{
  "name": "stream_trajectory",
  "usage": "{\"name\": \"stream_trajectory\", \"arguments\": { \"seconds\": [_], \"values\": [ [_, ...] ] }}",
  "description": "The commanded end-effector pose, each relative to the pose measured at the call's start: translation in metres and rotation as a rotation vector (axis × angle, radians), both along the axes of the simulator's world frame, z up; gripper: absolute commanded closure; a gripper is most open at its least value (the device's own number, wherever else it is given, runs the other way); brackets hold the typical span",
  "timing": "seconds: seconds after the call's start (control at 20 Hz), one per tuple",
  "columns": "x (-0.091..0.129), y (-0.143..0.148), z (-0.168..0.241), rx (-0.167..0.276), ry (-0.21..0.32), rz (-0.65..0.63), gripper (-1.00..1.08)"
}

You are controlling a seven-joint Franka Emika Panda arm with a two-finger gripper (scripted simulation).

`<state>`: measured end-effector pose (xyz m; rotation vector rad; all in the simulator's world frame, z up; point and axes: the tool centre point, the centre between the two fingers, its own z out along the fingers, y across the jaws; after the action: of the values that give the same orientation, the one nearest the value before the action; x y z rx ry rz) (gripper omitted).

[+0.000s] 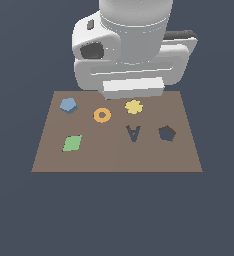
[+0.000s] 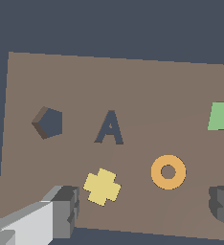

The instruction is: Insert a designated object into the corresponding slot on a board.

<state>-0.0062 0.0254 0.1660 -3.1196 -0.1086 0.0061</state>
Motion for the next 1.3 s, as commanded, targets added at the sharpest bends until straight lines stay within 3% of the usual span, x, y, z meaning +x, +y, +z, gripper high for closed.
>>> {"name": "stream_trajectory", "arguments": {
  "seconds": [0.0, 0.6, 1.25],
  "values": [
    [0.000, 0.000, 0.000, 0.000, 0.000, 0.000, -0.92],
    [-0.013, -0.010, -0.009, -0.001, -0.001, 0.080, -0.92],
    [-0.047, -0.050, -0.037, -0.005, -0.004, 0.335, -0.92]
  ]
}}
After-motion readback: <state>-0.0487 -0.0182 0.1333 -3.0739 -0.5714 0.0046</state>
